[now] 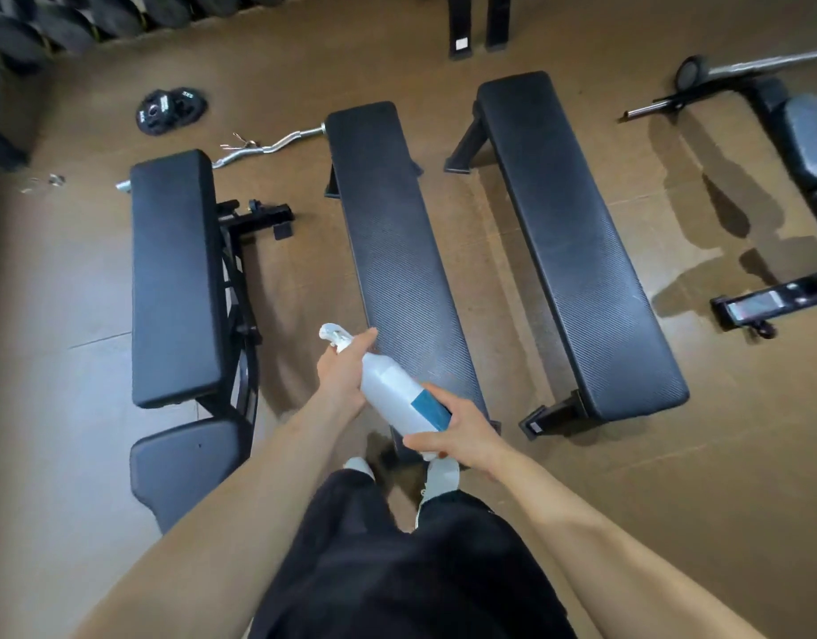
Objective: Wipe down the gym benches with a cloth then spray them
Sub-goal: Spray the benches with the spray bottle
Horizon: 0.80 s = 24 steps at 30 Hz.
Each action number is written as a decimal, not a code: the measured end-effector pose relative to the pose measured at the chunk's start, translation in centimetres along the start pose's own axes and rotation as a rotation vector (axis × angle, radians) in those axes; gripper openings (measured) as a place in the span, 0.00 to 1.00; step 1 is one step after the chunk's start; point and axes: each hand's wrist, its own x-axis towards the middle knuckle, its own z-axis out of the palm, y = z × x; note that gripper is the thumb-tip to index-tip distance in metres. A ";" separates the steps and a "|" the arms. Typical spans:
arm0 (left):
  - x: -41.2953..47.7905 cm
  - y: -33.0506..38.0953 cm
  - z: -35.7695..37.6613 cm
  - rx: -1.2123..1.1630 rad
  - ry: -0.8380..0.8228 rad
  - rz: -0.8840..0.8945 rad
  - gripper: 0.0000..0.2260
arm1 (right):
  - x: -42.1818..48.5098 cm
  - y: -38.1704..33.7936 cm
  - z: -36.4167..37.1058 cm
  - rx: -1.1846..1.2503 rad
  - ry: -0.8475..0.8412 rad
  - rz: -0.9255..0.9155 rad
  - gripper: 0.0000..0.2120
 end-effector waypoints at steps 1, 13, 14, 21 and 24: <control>-0.6 -0.8 -0.3 -0.016 0.007 -0.028 0.15 | -0.9 0.8 0.3 -0.002 0.001 0.011 0.36; -5.1 -13.0 -4.8 -0.032 -0.006 -0.034 0.12 | -10.7 9.5 4.1 -0.040 0.059 0.124 0.40; -5.7 -14.1 -5.0 -0.030 -0.001 -0.054 0.11 | -11.6 10.3 4.3 -0.051 0.063 0.135 0.41; -9.9 -21.3 -5.9 0.039 0.021 -0.074 0.21 | -17.0 15.6 4.2 -0.153 0.054 0.227 0.45; -11.7 -23.6 -5.3 0.020 0.030 -0.105 0.22 | -18.7 17.0 2.8 -0.181 0.026 0.217 0.43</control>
